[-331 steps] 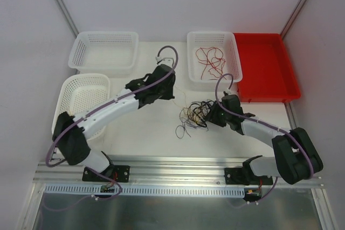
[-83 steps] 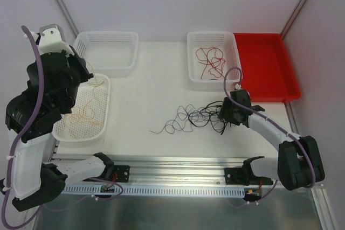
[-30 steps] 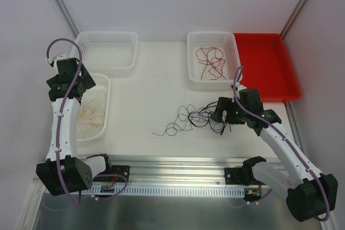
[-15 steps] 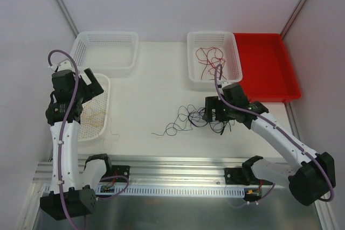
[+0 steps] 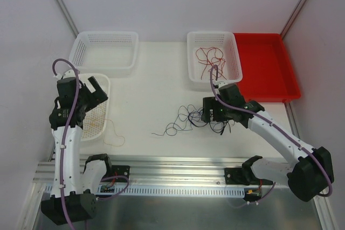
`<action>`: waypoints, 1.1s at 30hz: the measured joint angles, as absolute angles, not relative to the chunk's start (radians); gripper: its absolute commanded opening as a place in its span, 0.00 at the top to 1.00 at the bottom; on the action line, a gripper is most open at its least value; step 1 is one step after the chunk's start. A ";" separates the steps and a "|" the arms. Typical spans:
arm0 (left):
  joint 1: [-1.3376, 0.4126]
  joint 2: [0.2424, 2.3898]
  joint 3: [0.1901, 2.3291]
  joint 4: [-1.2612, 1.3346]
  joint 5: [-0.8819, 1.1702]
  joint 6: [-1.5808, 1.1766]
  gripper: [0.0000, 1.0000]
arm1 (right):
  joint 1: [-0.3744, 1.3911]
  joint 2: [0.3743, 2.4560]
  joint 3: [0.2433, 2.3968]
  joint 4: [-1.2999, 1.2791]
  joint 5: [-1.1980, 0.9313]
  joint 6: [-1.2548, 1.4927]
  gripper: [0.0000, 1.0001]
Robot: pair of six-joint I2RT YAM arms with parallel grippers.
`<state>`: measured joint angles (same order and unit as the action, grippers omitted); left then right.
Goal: Untangle the cables
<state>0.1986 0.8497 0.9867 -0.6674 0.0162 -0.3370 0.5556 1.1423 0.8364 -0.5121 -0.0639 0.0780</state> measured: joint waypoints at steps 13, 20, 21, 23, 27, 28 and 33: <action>-0.159 0.808 0.784 -0.770 -0.009 -0.613 0.11 | 0.563 1.142 0.784 -0.429 -0.121 0.093 0.16; -0.295 0.986 0.752 -0.797 -0.089 -0.684 0.20 | 0.564 1.096 0.722 -0.395 -0.155 0.096 0.16; -0.296 0.997 0.751 -0.802 -0.096 -0.689 0.21 | 0.564 1.088 0.717 -0.394 -0.158 0.096 0.15; -0.303 1.021 0.742 -0.808 -0.115 -0.695 0.23 | 0.564 1.075 0.708 -0.390 -0.163 0.096 0.15; -0.327 1.068 0.707 -0.815 -0.117 -0.701 0.27 | 0.565 1.068 0.696 -0.378 -0.169 0.096 0.15; -0.337 1.082 0.700 -0.818 -0.116 -0.702 0.29 | 0.565 1.066 0.692 -0.375 -0.170 0.096 0.15; -0.374 1.135 0.677 -0.820 -0.115 -0.715 0.34 | 0.566 1.066 0.683 -0.369 -0.179 0.099 0.15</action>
